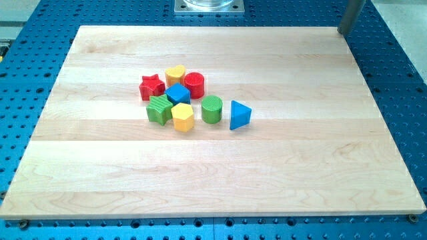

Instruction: Keep arm on top right to triangle

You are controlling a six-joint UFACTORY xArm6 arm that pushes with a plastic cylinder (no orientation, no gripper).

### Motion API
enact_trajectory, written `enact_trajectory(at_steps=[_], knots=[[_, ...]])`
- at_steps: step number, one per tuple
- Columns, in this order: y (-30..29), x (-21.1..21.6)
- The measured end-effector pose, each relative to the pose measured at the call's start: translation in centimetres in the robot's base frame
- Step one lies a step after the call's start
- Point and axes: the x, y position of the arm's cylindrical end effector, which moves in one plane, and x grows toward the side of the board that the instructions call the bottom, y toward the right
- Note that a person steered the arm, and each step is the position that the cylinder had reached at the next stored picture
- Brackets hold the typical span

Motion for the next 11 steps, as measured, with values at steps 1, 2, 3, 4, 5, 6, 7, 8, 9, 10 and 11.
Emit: enact_trajectory(at_steps=[1,2,3,4,5,6,7,8,9,10,11], knots=[[-0.4,0.0],[-0.6,0.0],[-0.8,1.0],[-0.9,3.4],[-1.3,8.0],[-2.0,10.0],[-3.4,11.0],[-11.9,10.1],[-23.6,8.1],[-25.6,7.4],[-25.6,7.4]])
